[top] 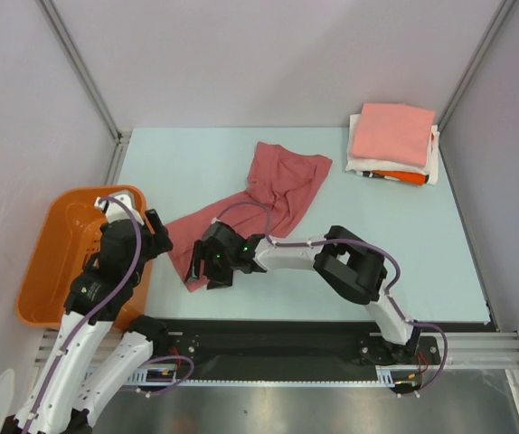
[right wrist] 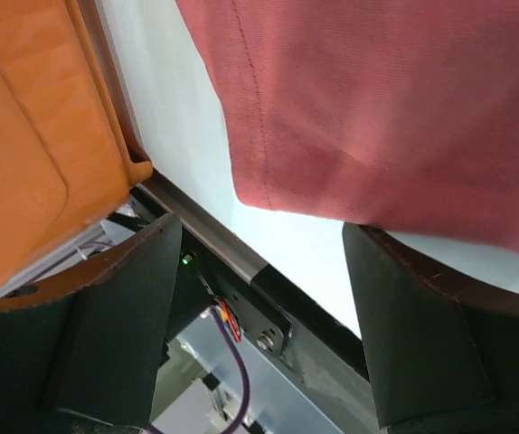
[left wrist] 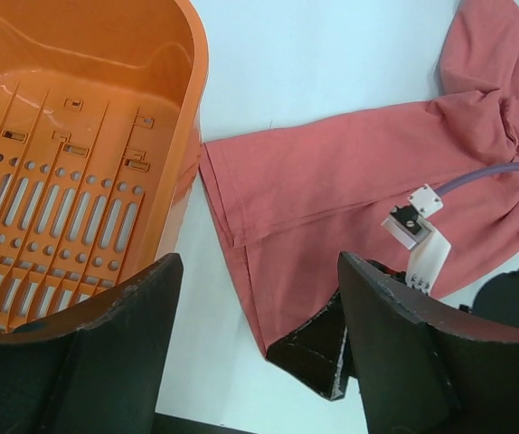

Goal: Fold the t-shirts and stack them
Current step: Fold the tshirt

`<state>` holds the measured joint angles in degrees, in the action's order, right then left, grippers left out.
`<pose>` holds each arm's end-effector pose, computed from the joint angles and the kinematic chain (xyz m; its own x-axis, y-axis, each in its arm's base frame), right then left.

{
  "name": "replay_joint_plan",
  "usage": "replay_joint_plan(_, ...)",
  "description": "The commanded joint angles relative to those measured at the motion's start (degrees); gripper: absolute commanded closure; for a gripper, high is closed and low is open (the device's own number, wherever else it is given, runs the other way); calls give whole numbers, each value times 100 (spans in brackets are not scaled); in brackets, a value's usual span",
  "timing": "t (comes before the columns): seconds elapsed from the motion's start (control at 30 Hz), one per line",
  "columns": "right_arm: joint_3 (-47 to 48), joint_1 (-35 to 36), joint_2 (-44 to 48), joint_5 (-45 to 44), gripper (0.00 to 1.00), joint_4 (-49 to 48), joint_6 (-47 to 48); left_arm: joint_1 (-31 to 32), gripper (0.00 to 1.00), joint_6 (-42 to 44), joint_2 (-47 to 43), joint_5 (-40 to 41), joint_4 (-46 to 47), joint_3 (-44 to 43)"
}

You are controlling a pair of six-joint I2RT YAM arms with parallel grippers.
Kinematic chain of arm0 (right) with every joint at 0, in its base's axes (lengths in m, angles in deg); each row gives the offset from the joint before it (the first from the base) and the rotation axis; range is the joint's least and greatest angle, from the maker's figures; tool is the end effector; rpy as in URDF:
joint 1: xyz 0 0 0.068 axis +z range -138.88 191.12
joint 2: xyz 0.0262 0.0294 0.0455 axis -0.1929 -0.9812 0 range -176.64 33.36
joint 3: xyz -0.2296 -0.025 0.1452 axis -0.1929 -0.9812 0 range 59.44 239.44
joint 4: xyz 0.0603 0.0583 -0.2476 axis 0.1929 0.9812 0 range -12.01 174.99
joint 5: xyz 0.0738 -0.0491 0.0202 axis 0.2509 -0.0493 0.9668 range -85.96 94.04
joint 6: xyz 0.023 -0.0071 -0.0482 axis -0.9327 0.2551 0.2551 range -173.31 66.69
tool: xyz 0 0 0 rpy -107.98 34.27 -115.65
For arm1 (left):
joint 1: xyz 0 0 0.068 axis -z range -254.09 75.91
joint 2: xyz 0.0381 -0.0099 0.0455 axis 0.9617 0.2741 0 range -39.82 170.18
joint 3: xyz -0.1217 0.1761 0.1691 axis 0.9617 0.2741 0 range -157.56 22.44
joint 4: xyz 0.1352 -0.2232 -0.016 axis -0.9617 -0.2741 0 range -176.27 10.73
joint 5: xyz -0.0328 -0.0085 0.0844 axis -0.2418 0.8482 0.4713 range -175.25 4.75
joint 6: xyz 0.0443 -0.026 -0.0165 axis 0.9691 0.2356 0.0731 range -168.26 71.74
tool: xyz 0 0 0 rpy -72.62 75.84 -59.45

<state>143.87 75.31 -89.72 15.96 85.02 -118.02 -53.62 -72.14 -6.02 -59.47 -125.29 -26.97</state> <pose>0.1976 0.4253 0.1507 -0.9863 -0.0075 -0.1649 -0.1216 0.7089 0.6948 0.1103 -0.0245 0.3303 -0.4190 -0.2326 -0.8777 -0.2253 0.9630 -0.1477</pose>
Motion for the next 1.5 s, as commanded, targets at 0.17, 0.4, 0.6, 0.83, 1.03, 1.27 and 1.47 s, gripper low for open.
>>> replay_joint_plan(0.17, 382, 103, -769, -120, 50, 624, -42, -43, 25, 85, -14, -20, 216, 36)
replay_joint_plan(0.4, -48, 51, -884, -41, 95, 440, -24, -43, 25, 76, -23, -3, 216, 54)
replay_joint_plan(0.6, -1126, -213, -138, -14, 100, 115, 54, -43, 25, 68, -23, 15, 216, 54)
replay_joint_plan(0.83, -3865, -591, 2295, -715, 100, 316, 318, -34, 24, 138, 362, -423, 252, -16)
replay_joint_plan(1.03, -5828, -582, 5261, -1340, 100, 1528, -85, 36, 29, -432, 1066, -2067, -144, -280)
replay_joint_plan(1.27, -6675, -626, 7525, -1491, 100, 2513, -586, 1079, 33, -1503, 1313, -2525, -109, 553)
replay_joint_plan(1.47, -6790, -407, 7861, -1456, 100, 2225, -745, 2178, 34, -2417, 1296, -2745, -109, 1362)
